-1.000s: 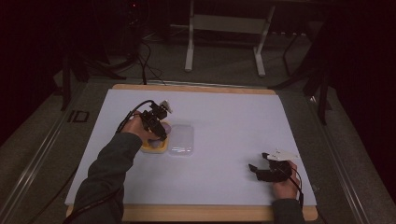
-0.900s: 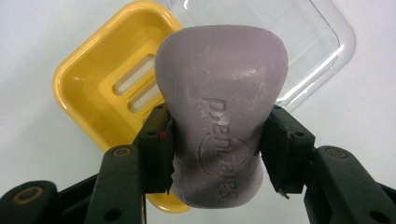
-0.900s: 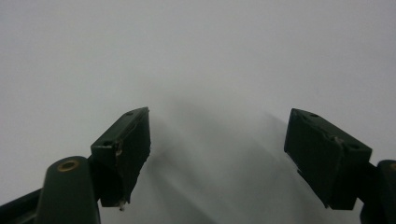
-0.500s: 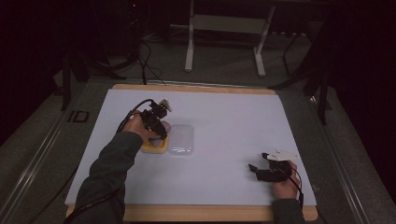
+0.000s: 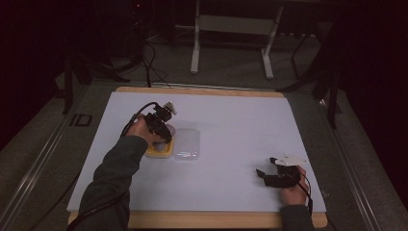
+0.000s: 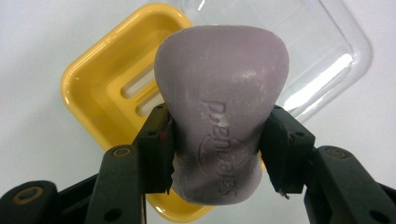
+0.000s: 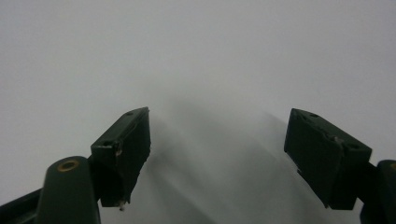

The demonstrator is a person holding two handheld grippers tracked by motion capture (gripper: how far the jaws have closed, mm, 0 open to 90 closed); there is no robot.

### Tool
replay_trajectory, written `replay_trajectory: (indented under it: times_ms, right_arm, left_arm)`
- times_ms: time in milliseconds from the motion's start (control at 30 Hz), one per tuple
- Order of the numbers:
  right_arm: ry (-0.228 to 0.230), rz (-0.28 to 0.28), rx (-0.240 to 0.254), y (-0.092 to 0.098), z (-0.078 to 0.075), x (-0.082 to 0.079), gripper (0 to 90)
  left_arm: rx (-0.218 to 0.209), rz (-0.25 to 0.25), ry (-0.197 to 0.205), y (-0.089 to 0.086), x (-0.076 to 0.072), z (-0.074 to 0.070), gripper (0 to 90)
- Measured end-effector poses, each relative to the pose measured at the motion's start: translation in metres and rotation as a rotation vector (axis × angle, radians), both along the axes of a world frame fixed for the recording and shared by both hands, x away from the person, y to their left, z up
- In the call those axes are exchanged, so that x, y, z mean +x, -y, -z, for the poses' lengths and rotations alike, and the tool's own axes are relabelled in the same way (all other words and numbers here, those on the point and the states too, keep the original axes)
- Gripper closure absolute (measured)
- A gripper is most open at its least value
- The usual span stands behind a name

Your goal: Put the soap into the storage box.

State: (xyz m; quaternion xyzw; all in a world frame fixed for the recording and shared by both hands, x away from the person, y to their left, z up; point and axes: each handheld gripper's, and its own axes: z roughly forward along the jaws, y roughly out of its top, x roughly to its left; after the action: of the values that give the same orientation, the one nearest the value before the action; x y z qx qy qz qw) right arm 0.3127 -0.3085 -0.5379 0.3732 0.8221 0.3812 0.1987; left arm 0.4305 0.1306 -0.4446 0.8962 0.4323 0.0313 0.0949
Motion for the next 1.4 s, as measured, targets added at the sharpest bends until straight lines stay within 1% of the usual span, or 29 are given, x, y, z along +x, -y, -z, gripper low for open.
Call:
replay_trajectory:
  times_ms: [67, 133, 267, 733, 867, 933, 1100, 1300, 1400]
  right_arm:
    - [0.0, 0.0, 0.0, 0.0, 0.0, 0.0, 22.3]
    - [0.001, -0.001, -0.001, 0.0, 0.0, 0.0, 22.3]
    - [0.002, -0.001, -0.001, 0.0, 0.0, 0.0, 22.3]
    - [0.001, -0.002, -0.004, 0.0, 0.0, 0.0, 22.3]
    - [0.001, -0.002, -0.004, 0.0, 0.0, 0.0, 22.3]
    - [0.002, -0.002, -0.004, 0.0, 0.0, 0.0, 22.3]
    - [0.002, -0.002, -0.006, 0.0, 0.0, 0.0, 22.3]
    - [0.002, -0.002, -0.006, 0.0, 0.0, 0.0, 22.3]
    - [0.002, -0.002, -0.006, 0.0, 0.0, 0.0, 22.3]
  left_arm:
    - [0.006, -0.006, 0.003, 0.0, 0.0, 0.001, 49.8]
    - [0.007, -0.005, -0.004, -0.001, 0.001, 0.002, 49.8]
    - [-0.002, -0.014, -0.005, -0.002, 0.002, 0.004, 49.8]
    - [-0.012, -0.046, -0.009, -0.006, 0.005, 0.008, 49.8]
    - [-0.007, -0.057, -0.012, -0.008, 0.006, 0.011, 49.8]
    - [-0.013, -0.068, -0.017, -0.008, 0.006, 0.012, 49.8]
    - [-0.007, -0.07, -0.029, -0.01, 0.008, 0.019, 49.7]
    - [-0.019, -0.095, -0.029, -0.012, 0.01, 0.025, 49.5]
    - [-0.021, -0.1, -0.034, -0.014, 0.011, 0.028, 49.3]
